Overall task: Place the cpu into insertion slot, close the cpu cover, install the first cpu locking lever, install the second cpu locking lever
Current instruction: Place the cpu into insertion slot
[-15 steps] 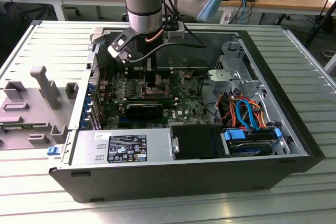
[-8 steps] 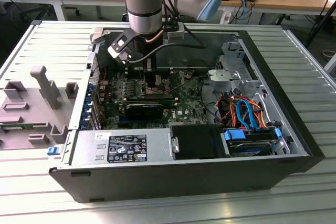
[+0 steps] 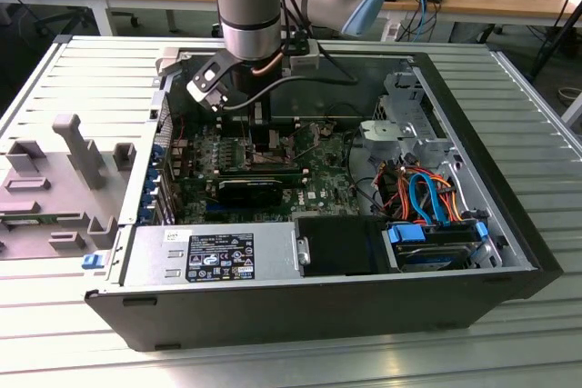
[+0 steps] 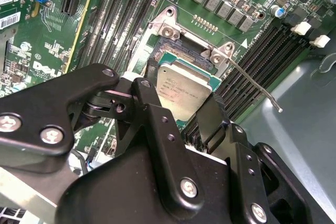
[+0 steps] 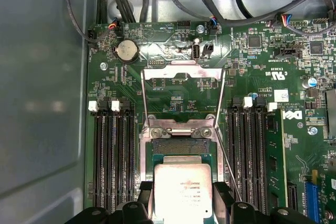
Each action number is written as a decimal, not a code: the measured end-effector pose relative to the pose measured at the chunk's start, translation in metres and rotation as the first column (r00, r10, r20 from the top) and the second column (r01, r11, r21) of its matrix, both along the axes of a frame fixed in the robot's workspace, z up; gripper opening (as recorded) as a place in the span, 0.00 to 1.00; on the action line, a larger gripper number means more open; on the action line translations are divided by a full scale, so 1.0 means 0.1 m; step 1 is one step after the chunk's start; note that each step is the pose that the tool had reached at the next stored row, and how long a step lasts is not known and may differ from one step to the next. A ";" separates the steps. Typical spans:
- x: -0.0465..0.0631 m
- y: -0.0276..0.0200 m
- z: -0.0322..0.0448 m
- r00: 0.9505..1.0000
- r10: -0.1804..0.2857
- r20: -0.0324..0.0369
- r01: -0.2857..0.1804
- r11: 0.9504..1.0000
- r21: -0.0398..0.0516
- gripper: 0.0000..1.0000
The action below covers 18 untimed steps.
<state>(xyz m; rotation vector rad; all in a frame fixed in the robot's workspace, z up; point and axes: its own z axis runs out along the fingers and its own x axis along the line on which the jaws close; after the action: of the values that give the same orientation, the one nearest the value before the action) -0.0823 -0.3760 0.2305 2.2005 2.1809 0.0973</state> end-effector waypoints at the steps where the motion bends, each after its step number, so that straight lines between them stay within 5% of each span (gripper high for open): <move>1: 0.00 0.000 -0.003 1.000 0.000 0.000 0.000 1.000 0.000 0.54; 18: 0.00 0.000 -0.044 1.000 0.000 0.000 0.000 1.000 0.000 0.54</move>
<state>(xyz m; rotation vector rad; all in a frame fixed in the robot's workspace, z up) -0.0823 -0.3760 0.2261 2.2005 2.1809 0.0974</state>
